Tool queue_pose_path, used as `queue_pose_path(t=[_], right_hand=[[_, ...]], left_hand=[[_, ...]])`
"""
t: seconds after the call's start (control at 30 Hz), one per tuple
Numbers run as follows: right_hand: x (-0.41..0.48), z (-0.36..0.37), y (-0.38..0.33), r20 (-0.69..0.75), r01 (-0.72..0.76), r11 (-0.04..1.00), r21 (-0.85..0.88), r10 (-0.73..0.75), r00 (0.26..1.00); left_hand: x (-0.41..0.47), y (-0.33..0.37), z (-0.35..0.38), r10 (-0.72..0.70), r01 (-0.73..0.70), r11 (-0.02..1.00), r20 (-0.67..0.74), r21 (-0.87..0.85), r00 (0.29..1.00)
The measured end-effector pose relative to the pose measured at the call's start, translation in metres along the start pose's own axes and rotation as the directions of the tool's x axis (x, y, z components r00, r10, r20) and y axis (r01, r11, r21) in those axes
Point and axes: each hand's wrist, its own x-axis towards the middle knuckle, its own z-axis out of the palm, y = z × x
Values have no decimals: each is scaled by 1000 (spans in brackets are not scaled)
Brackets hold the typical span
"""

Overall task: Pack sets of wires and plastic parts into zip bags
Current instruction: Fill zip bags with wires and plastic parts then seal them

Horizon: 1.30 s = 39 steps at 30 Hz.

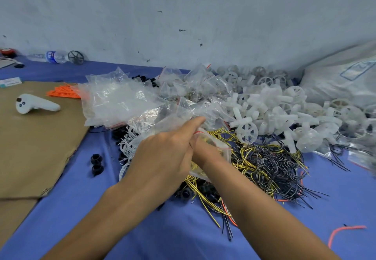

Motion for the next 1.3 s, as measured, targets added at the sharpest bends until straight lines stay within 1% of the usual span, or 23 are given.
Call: queue_pose_path(t=[0.03, 0.07, 0.1, 0.13, 0.2, 0.27, 0.3, 0.37, 0.43, 0.47, 0.5, 0.53, 0.6, 0.63, 0.67, 0.73, 0.83, 0.93, 1.0, 1.1, 1.2, 1.23, 1.3], right_hand=[[1, -13, 8, 61, 227, 955, 191, -242, 968], [-4, -30, 17, 95, 380, 879, 287, -421, 902], [-5, -40, 31, 97, 473, 836, 278, -515, 852], [-6, -49, 39, 82, 487, 842, 234, -516, 853], [-17, -60, 57, -26, 430, 834, 347, -449, 893], [-34, -70, 76, -227, 483, 750, 452, -427, 875], [-42, -74, 85, -372, 507, 654, 561, -349, 860], [-60, -80, 95, -646, 648, 293, 703, -116, 754], [-73, -75, 87, -714, 717, -29, 697, 68, 697], [-74, -67, 81, -689, 697, -100, 710, 104, 717], [-71, -56, 74, -643, 648, -97, 756, 77, 762], [-63, -43, 67, -591, 591, -7, 806, 13, 806], [-40, -16, 46, -485, 507, 408, 759, -166, 859], [-30, -5, 32, -442, 485, 571, 662, -226, 868], [-19, 7, 18, -404, 475, 656, 586, -271, 874], [-3, 29, -12, -339, 476, 723, 501, -342, 876], [14, 49, -45, -326, 437, 803, 406, -319, 890], [23, 58, -57, -339, 348, 838, 420, -212, 917], [26, 60, -58, -291, 316, 851, 419, -204, 935], [25, 58, -48, -285, 316, 782, 536, -185, 941], [27, 51, -21, -376, 268, 592, 760, 63, 925], [28, 48, -8, -350, 233, 495, 837, 158, 923], [26, 39, 20, -215, 150, 226, 962, 297, 931]], left_hand=[[2, -3, 1, -34, 34, 999, 0, 9, 999], [4, -7, 1, -87, 87, 996, 5, -5, 996], [7, -11, 2, -142, 142, 989, 5, -35, 990], [10, -15, 1, -186, 185, 980, -11, -74, 982], [17, -25, -4, -238, 226, 962, -67, -152, 969], [32, -40, -12, -290, 252, 935, -128, -250, 948], [41, -48, -18, -332, 269, 905, -150, -330, 931], [59, -61, -32, -447, 297, 792, -175, -534, 877], [71, -66, -48, -518, 271, 697, -205, -664, 831], [74, -66, -57, -523, 245, 681, -223, -690, 823], [76, -65, -65, -516, 222, 679, -240, -700, 822], [77, -64, -73, -505, 203, 685, -256, -699, 824], [78, -63, -85, -481, 175, 715, -294, -677, 826], [78, -62, -88, -471, 166, 729, -311, -665, 826], [77, -61, -90, -464, 157, 736, -323, -658, 824], [72, -60, -91, -464, 151, 741, -337, -654, 819], [61, -62, -89, -474, 174, 746, -328, -643, 818], [53, -67, -89, -474, 191, 755, -322, -627, 820], [51, -71, -89, -479, 197, 755, -321, -626, 817], [50, -75, -87, -492, 210, 749, -315, -629, 812], [47, -77, -88, -500, 205, 746, -329, -633, 801], [47, -77, -89, -501, 203, 747, -336, -633, 797], [47, -76, -89, -498, 194, 750, -347, -632, 795]])
